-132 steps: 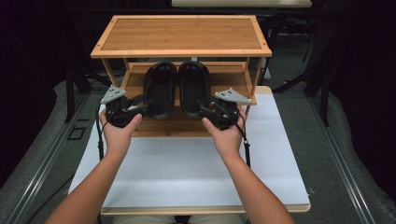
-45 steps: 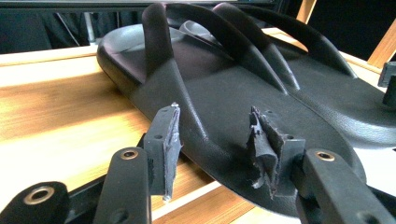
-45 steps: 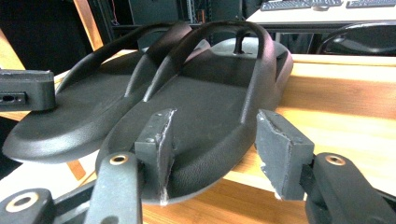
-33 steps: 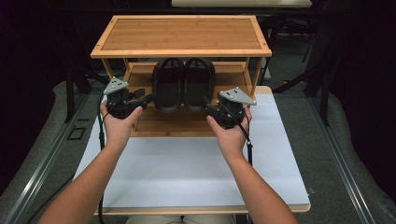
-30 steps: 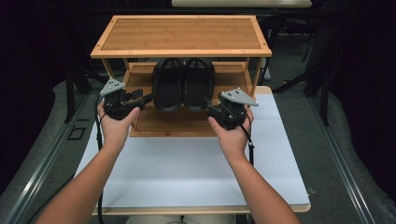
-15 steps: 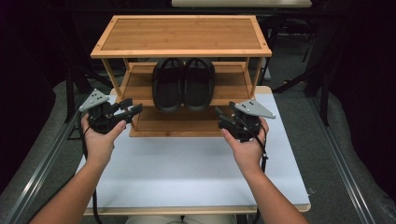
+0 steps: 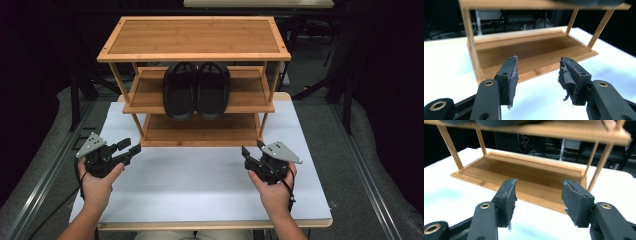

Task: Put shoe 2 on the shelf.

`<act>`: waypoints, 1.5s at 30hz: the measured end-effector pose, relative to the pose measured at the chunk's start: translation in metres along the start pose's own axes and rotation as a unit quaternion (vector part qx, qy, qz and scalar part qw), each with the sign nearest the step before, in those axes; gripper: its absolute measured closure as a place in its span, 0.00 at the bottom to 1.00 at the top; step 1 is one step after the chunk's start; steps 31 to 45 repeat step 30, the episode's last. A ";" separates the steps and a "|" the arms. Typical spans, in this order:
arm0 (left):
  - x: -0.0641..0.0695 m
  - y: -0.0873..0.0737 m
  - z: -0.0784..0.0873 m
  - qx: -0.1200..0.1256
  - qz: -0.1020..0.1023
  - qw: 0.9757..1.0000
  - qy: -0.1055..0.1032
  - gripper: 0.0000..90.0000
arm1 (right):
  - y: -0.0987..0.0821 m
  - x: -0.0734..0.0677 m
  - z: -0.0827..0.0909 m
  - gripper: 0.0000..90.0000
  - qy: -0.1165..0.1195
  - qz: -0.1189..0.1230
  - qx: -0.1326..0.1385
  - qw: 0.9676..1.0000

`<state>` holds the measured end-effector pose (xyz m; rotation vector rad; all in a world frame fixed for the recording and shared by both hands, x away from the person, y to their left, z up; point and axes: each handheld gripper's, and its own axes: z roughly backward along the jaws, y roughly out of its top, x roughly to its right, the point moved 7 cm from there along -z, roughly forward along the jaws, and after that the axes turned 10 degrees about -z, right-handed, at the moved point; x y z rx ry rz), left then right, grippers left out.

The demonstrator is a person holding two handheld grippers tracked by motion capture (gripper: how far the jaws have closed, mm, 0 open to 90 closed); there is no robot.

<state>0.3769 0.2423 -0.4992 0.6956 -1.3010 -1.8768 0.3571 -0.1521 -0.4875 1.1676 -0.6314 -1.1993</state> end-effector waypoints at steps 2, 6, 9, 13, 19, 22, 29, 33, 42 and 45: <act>-0.001 -0.012 0.003 -0.010 -0.007 1.000 0.005 0.54 | -0.010 0.003 0.002 0.49 -0.002 0.002 0.001 1.000; -0.006 -0.033 0.006 -0.025 -0.002 1.000 0.011 0.53 | -0.029 0.008 0.002 0.49 -0.007 -0.006 0.004 1.000; -0.009 -0.045 0.006 -0.034 0.002 0.999 0.014 0.53 | -0.043 0.012 0.000 0.49 -0.017 -0.004 -0.002 1.000; -0.009 -0.060 0.002 -0.047 0.004 0.999 0.011 0.52 | -0.062 0.019 -0.005 0.49 -0.031 0.006 -0.015 0.999; -0.004 -0.073 -0.010 -0.068 -0.005 0.998 -0.004 0.52 | -0.082 0.023 -0.015 0.50 -0.030 0.007 -0.049 0.998; 0.001 -0.076 -0.015 -0.073 0.002 0.997 -0.016 0.52 | -0.086 0.022 -0.019 0.50 -0.029 0.010 -0.058 0.998; 0.007 -0.082 -0.024 -0.087 0.005 0.996 -0.028 0.51 | -0.092 0.020 -0.023 0.50 -0.023 0.016 -0.068 0.997; 0.007 -0.082 -0.025 -0.089 0.008 0.996 -0.029 0.51 | -0.092 0.020 -0.023 0.49 -0.022 0.014 -0.067 0.997; 0.007 -0.082 -0.025 -0.089 0.008 0.996 -0.029 0.51 | -0.092 0.020 -0.023 0.49 -0.022 0.014 -0.067 0.997; 0.007 -0.082 -0.025 -0.089 0.008 0.996 -0.029 0.51 | -0.092 0.020 -0.023 0.49 -0.022 0.014 -0.067 0.997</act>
